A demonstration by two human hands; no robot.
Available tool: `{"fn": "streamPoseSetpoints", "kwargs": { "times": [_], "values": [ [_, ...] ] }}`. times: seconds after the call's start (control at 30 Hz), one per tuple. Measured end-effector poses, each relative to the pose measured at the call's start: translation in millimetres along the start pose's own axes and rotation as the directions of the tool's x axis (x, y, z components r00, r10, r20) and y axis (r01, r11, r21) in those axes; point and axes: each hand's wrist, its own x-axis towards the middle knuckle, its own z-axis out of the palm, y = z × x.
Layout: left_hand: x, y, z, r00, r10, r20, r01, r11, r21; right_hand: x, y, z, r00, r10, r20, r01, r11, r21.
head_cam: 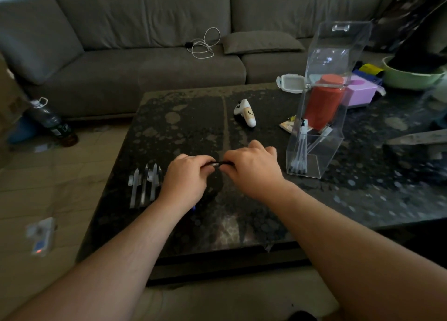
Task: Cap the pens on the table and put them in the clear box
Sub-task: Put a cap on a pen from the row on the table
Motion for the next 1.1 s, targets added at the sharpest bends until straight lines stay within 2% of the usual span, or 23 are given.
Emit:
{"fn": "streamPoseSetpoints", "kwargs": {
  "times": [0.13, 0.17, 0.23, 0.27, 0.33, 0.4, 0.43, 0.47, 0.57, 0.7, 0.8, 0.9, 1.03, 1.1],
  "values": [
    [3, 0, 3, 0.998, -0.061, 0.007, 0.061, 0.988, -0.141, -3, 1, -18, 0.999, 0.032, -0.005, -0.03, 0.986, 0.166],
    [4, 1, 3, 0.998, -0.059, 0.023, 0.062, 0.982, -0.177, -4, 3, -27, 0.998, 0.044, -0.041, -0.035, 0.979, 0.203],
    [6, 3, 3, 0.997, -0.042, 0.064, 0.056, 0.97, -0.239, -7, 9, -52, 0.976, 0.084, -0.202, -0.027, 0.962, 0.27],
    [6, 4, 4, 0.996, -0.027, 0.082, 0.047, 0.966, -0.255, -7, 14, -67, 0.94, 0.122, -0.32, -0.013, 0.947, 0.322],
    [4, 7, 7, 0.995, 0.019, 0.1, 0.007, 0.965, -0.261, -9, 28, -98, 0.809, 0.277, -0.518, -0.001, 0.883, 0.47],
    [2, 12, 10, 0.993, 0.048, 0.106, -0.021, 0.969, -0.245, -18, 49, -119, 0.668, 0.436, -0.603, -0.034, 0.828, 0.56],
    [2, 15, 13, 0.992, 0.052, 0.115, -0.024, 0.971, -0.236, -24, 60, -123, 0.632, 0.466, -0.619, -0.062, 0.827, 0.559],
    [1, 18, 15, 0.991, 0.057, 0.122, -0.028, 0.974, -0.225, -30, 70, -123, 0.628, 0.481, -0.612, -0.103, 0.831, 0.547],
    [-4, 30, 20, 0.986, 0.101, 0.13, -0.076, 0.98, -0.182, -41, 90, -110, 0.68, 0.524, -0.513, -0.251, 0.824, 0.509],
    [-7, 41, 27, 0.978, 0.166, 0.127, -0.134, 0.965, -0.224, -41, 98, -96, 0.779, 0.45, -0.436, -0.278, 0.872, 0.403],
    [-10, 51, 31, 0.968, 0.22, 0.124, -0.189, 0.955, -0.228, -41, 102, -83, 0.868, 0.367, -0.336, -0.309, 0.927, 0.214],
    [-11, 59, 35, 0.961, 0.24, 0.134, -0.205, 0.952, -0.229, -39, 104, -76, 0.892, 0.336, -0.303, -0.331, 0.941, 0.068],
    [-11, 62, 39, 0.955, 0.26, 0.139, -0.222, 0.945, -0.241, -38, 101, -77, 0.904, 0.349, -0.248, -0.349, 0.936, 0.047],
    [-11, 61, 38, 0.955, 0.264, 0.135, -0.226, 0.943, -0.242, -41, 99, -74, 0.905, 0.319, -0.281, -0.32, 0.946, 0.043]
  ]
}}
